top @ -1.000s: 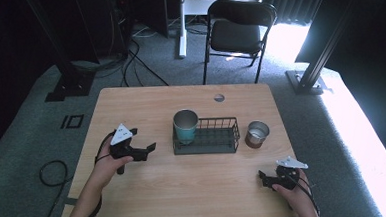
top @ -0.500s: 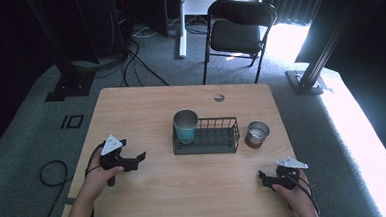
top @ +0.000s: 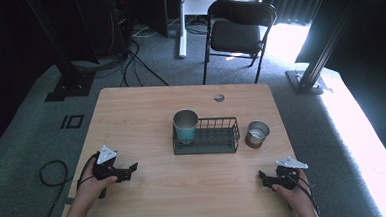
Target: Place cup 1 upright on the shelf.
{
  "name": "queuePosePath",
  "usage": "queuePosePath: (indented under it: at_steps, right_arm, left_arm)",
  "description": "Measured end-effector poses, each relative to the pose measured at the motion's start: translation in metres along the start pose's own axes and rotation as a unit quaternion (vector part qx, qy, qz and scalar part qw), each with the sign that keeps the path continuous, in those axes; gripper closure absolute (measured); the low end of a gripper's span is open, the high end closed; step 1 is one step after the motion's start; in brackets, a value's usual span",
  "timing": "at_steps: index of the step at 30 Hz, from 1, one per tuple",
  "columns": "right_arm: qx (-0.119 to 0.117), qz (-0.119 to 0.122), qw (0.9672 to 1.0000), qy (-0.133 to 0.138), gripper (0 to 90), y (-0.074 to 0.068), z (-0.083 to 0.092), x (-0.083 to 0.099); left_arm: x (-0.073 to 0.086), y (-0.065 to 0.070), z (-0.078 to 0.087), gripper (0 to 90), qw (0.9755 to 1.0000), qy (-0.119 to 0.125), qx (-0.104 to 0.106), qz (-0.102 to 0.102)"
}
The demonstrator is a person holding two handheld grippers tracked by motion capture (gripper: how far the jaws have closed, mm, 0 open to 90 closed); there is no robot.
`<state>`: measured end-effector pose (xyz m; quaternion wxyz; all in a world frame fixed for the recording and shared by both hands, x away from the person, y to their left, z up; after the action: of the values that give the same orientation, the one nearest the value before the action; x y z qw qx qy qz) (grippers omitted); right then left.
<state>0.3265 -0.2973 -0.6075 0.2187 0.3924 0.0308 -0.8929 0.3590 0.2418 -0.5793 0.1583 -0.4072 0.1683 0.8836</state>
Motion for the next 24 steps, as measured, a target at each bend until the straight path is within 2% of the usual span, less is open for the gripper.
queuePosePath:
  at_steps: [5, 9, 17, 24]
  right_arm:
    - [0.0, 0.0, 1.0, 0.0, 11.2, 0.0, 0.0, 0.0]
    - [0.0, 0.0, 1.0, 0.0, 11.2, 0.0, 0.0, 0.0]
    - [-0.002, 0.002, 1.0, 0.001, 11.7, -0.001, 0.0, 0.0]
    - [-0.004, 0.003, 1.0, 0.001, 11.5, -0.001, 0.0, 0.0]
  left_arm:
    - [0.009, -0.006, 0.004, 2.3, 0.9998, -0.01, -0.014, 0.012]
    - [0.015, -0.015, 0.004, 2.3, 0.9991, -0.015, -0.023, 0.032]
    - [0.025, -0.024, 0.006, 2.3, 0.9973, -0.037, -0.056, 0.031]
    - [0.033, -0.033, 0.006, 2.3, 0.9944, -0.055, -0.085, 0.032]
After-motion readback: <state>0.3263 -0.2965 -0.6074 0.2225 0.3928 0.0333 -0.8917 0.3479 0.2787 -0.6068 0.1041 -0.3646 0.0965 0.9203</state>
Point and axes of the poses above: each handheld gripper's, and its own axes: z roughly backward along the jaws, x roughly out of its underside, y roughly to its right, the point moved 7 cm from there along -z, roughly forward along the jaws, and after that the axes turned 10 degrees about z, right-handed, at the moved point
